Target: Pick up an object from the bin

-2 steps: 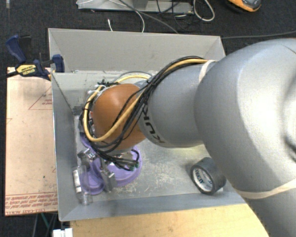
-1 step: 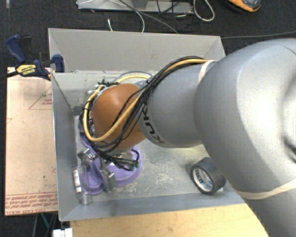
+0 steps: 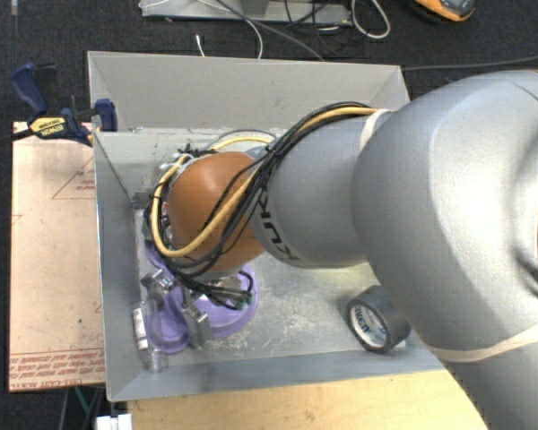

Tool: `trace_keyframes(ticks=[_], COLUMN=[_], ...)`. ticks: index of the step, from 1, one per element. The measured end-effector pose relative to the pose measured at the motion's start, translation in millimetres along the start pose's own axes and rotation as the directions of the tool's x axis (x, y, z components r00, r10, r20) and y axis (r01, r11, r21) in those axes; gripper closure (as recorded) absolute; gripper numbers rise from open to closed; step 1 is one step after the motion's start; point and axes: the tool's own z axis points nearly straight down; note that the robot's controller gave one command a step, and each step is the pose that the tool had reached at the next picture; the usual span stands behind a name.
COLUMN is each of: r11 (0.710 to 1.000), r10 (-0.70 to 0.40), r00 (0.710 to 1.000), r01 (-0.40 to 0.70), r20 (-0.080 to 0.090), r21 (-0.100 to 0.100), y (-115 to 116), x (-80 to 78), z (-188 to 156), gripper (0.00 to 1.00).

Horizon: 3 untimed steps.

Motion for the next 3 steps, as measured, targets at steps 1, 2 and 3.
trace_keyframes(ticks=[1, 2, 3], r11=[1.0, 1.0, 1.0], r10=[0.0, 0.0, 0.0], r00=[1.0, 1.0, 1.0], r01=[0.0, 0.0, 0.0], r20=[0.0, 0.0, 0.0], r21=[0.0, 0.0, 0.0], y=[0.0, 0.0, -0.1], x=[0.0, 0.0, 0.0], z=[0.0, 0.0, 0.0], gripper=[1.0, 1.0, 1.0])
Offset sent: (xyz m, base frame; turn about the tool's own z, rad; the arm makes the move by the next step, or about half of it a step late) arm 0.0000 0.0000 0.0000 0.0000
